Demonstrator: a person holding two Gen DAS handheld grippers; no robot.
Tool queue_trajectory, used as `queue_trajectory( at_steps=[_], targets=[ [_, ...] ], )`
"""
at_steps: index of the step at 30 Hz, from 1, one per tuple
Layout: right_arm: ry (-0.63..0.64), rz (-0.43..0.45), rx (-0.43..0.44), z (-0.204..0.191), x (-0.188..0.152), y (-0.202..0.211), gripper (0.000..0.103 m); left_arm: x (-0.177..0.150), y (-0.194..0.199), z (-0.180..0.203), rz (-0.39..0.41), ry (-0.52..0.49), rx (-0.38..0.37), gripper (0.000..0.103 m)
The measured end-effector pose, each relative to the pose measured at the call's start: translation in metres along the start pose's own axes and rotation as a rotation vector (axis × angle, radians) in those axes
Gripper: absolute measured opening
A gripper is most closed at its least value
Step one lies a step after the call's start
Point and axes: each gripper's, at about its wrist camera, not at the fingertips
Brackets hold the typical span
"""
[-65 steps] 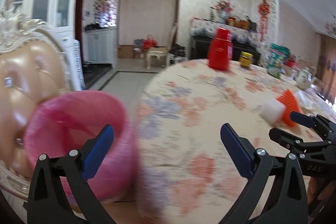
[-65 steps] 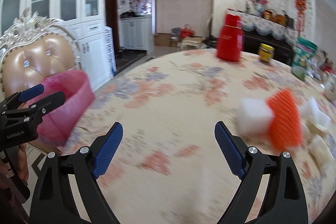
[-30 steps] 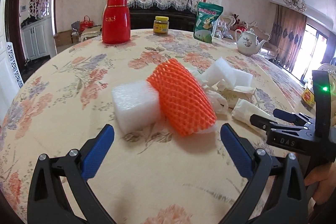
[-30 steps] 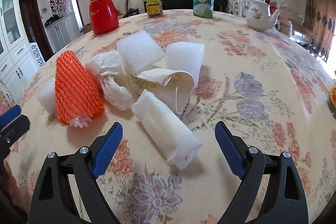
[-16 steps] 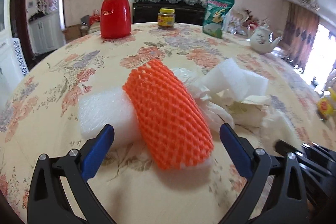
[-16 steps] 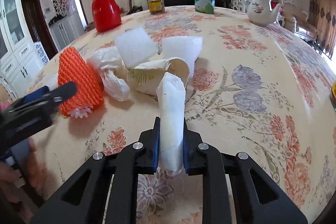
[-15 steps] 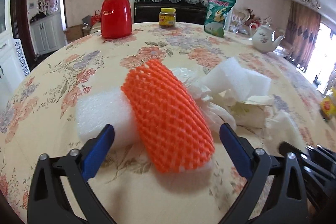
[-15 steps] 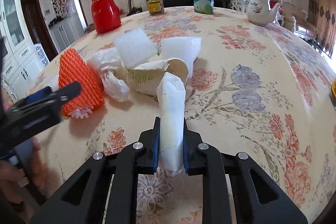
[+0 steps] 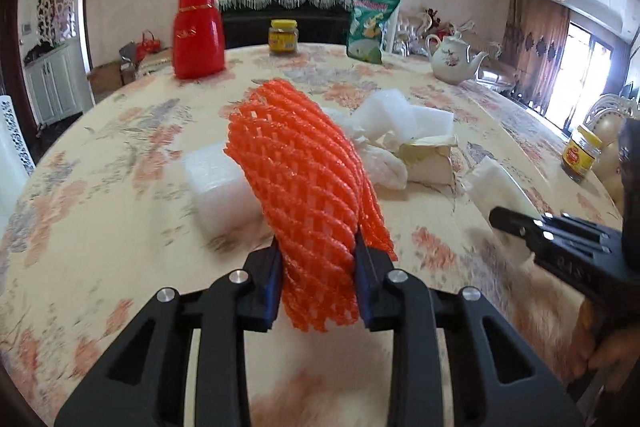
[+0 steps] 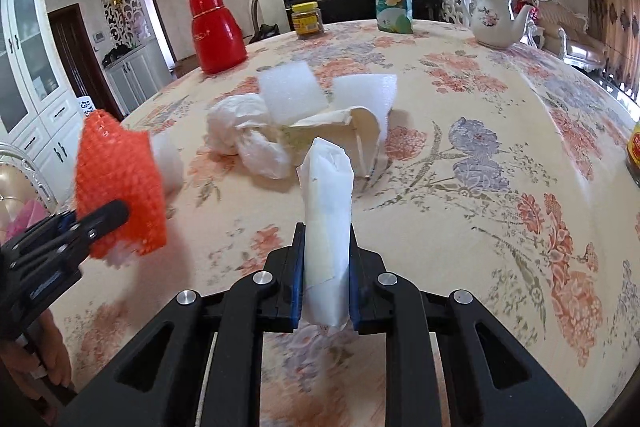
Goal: Collect trash
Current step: 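Carry the orange net and white paper roll to the pink bin with both tools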
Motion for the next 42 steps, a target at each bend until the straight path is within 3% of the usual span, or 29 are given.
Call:
queue_trajectory(
  at_steps=[13, 26, 42],
  targets=[
    [0.056, 0.009, 0.017, -0.067, -0.048, 0.035, 0.019, -0.051, 0.067, -0.038, 0.070, -0.063, 0.030, 0.030],
    [0.126, 0.111, 0.073, -0.148, -0.082, 0.063, 0.019, -0.092, 0.115, -0.066, 0.131, -0.112, 0.033, 0.032],
    [0.228, 0.124, 0.165, -0.213, -0.090, 0.049, 0.019, -0.104, 0.142, -0.116, 0.151, -0.079, 0.042, 0.032]
  ],
)
Point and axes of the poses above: each gripper's, at about its wrist camera, not at the fingertips, and y roughly against the way its jaws point, z to its right, x to its top, and after that the axes turned 13 degrees about x, right-handed
